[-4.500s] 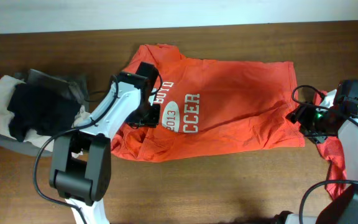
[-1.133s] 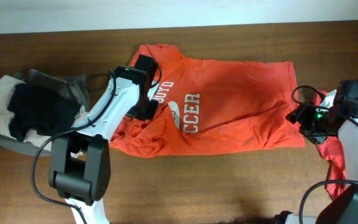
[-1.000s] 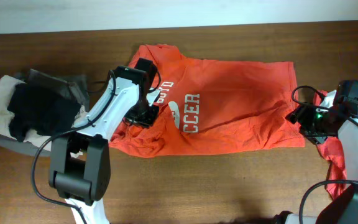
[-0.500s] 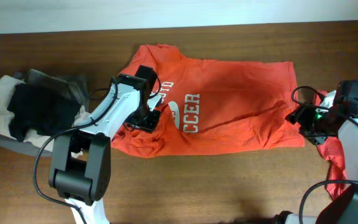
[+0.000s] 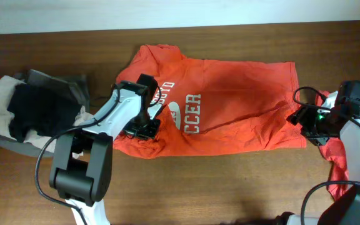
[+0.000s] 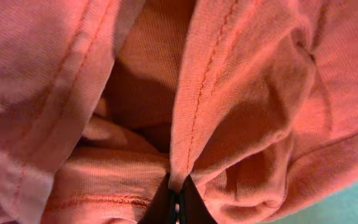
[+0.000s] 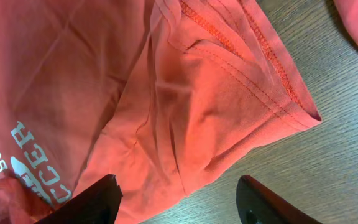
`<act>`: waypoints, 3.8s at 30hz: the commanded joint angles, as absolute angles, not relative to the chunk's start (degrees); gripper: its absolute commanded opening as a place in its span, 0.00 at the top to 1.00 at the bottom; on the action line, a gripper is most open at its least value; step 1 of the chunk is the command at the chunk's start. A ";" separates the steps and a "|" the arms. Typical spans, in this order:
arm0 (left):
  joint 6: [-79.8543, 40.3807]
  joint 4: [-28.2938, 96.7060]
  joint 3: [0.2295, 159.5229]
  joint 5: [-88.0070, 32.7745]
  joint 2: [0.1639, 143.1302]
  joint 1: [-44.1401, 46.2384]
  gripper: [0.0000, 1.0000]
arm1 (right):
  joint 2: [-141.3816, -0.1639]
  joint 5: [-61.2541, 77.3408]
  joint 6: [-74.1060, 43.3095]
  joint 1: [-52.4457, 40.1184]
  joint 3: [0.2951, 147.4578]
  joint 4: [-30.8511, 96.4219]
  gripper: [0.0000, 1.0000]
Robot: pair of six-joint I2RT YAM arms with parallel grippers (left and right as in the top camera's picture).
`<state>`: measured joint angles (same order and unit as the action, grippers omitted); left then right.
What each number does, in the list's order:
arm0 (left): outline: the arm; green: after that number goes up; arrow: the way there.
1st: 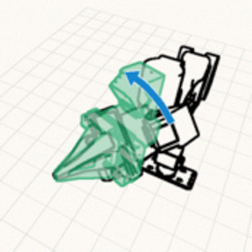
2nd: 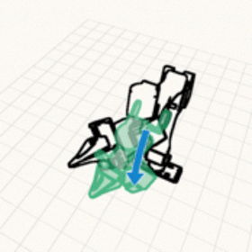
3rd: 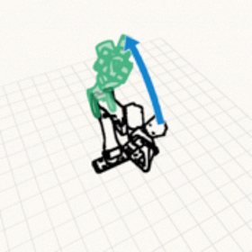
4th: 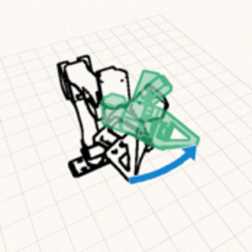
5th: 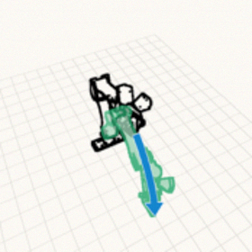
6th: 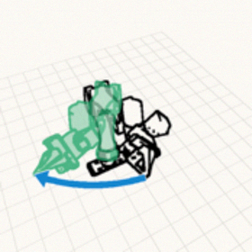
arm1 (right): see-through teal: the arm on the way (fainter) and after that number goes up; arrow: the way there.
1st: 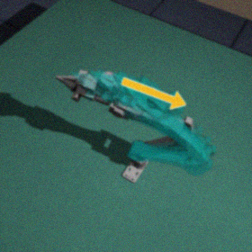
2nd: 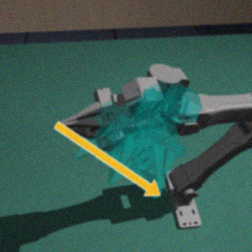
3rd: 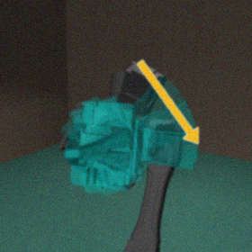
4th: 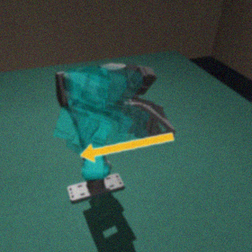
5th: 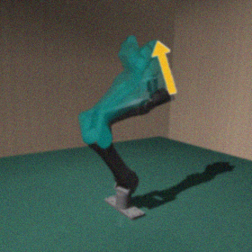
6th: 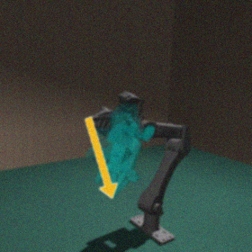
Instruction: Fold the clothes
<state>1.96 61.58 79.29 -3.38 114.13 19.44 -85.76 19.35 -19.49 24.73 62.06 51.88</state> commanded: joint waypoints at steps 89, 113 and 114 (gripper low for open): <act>27.90 53.89 98.78 7.29 122.13 23.49 0.02 | -85.12 18.85 -19.55 24.77 63.13 52.12 0.35; -12.12 95.74 119.72 27.31 101.10 18.94 0.21 | -69.84 20.16 -15.20 24.73 63.13 54.57 0.34; -12.16 95.18 119.20 25.71 98.59 18.33 0.21 | -67.35 20.21 -15.20 24.71 63.13 54.81 0.33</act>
